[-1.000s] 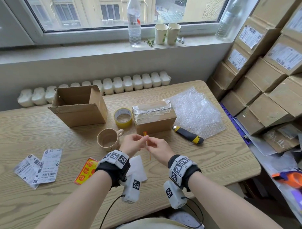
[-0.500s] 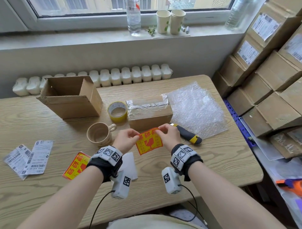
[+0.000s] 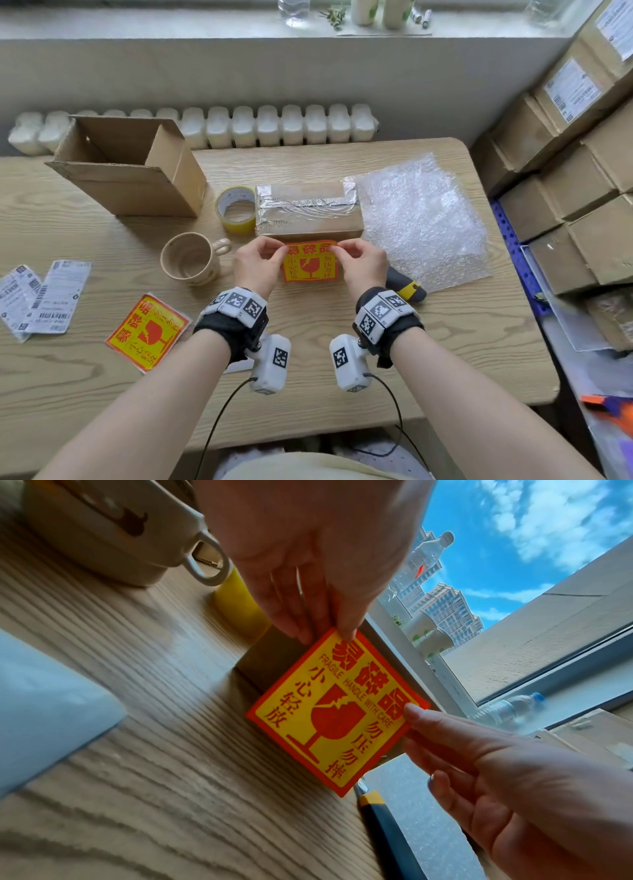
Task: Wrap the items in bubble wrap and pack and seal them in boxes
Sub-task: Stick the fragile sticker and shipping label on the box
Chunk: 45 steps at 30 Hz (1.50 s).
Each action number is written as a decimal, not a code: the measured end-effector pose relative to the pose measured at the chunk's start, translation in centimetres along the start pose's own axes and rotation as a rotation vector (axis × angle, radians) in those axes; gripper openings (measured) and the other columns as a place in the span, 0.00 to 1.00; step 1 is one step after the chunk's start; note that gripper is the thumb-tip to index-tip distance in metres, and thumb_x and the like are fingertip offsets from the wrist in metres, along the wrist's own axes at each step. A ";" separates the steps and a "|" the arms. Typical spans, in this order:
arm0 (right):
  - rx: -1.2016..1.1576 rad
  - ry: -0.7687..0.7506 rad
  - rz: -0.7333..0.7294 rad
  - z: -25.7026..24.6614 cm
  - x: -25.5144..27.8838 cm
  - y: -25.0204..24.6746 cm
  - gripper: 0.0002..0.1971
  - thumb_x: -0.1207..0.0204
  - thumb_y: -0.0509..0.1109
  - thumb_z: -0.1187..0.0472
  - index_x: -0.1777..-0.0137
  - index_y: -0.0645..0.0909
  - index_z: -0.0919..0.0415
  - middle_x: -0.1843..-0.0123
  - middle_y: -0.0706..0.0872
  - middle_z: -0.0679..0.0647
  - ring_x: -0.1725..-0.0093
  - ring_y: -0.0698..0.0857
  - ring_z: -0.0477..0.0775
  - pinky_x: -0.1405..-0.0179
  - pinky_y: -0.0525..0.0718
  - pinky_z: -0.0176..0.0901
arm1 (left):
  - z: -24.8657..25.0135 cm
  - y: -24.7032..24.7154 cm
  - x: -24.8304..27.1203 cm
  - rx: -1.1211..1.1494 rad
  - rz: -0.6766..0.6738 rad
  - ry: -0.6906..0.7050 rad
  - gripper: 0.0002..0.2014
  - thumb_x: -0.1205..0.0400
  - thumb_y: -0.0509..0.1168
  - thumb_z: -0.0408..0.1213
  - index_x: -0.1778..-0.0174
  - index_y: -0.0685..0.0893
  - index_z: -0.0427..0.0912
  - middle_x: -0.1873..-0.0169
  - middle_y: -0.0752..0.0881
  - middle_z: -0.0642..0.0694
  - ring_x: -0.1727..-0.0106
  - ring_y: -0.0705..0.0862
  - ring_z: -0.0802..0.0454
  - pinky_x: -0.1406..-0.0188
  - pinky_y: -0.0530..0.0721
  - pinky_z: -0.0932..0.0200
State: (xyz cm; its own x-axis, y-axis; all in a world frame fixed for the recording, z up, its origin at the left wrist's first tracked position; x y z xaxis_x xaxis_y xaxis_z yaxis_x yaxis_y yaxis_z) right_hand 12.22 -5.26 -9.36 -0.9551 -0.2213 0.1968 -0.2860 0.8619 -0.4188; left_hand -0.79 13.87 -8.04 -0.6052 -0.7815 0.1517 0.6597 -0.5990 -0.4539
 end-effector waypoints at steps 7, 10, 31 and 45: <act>0.042 -0.004 0.005 -0.1 -0.8 0.3 0.07 0.32 0.80 0.55 0.66 0.84 0.49 0.67 0.86 0.46 0.61 0.86 0.49 0.53 0.85 0.46 | -0.6 -0.4 -0.4 0.049 0.123 -0.029 0.02 0.27 0.75 0.34 0.63 0.89 0.44 0.69 0.87 0.51 0.68 0.82 0.63 0.63 0.78 0.77; 0.049 -0.003 0.000 -0.3 -0.8 0.5 0.05 0.31 0.79 0.54 0.64 0.85 0.50 0.66 0.87 0.46 0.60 0.86 0.49 0.52 0.86 0.47 | -0.4 -0.9 -0.2 0.036 0.186 -0.015 0.02 0.28 0.76 0.36 0.62 0.90 0.43 0.69 0.87 0.50 0.69 0.82 0.61 0.61 0.80 0.68; 0.098 -0.010 0.004 -0.9 -1.4 1.1 0.06 0.29 0.76 0.53 0.63 0.87 0.53 0.64 0.89 0.49 0.61 0.87 0.52 0.53 0.85 0.51 | 0.3 -1.5 -0.3 -0.032 0.213 -0.027 0.03 0.27 0.76 0.40 0.64 0.89 0.46 0.69 0.87 0.51 0.66 0.84 0.56 0.58 0.84 0.60; 0.178 -0.072 -0.139 0.0 0.4 2.3 0.09 0.22 0.70 0.55 0.53 0.85 0.61 0.60 0.87 0.53 0.58 0.82 0.53 0.56 0.75 0.42 | 4.5 0.2 -2.2 -0.495 -0.097 0.599 0.21 0.30 0.77 0.31 0.40 0.87 0.39 0.31 0.77 0.32 0.28 0.74 0.33 0.31 0.74 0.36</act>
State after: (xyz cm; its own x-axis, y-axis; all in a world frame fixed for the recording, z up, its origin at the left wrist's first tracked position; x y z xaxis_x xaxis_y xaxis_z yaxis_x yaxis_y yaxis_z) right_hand 11.15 -3.34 -10.27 -0.9070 -0.3696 0.2019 -0.4178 0.7284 -0.5431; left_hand 2.70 14.71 -4.56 -0.8802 -0.4179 -0.2248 0.4012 -0.4025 -0.8228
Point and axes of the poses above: each hand's wrist, its own x-axis away from the middle knuckle, its own y-axis out of the palm, z = x × y, the point moved 10 cm from there along -x, towards the middle knuckle
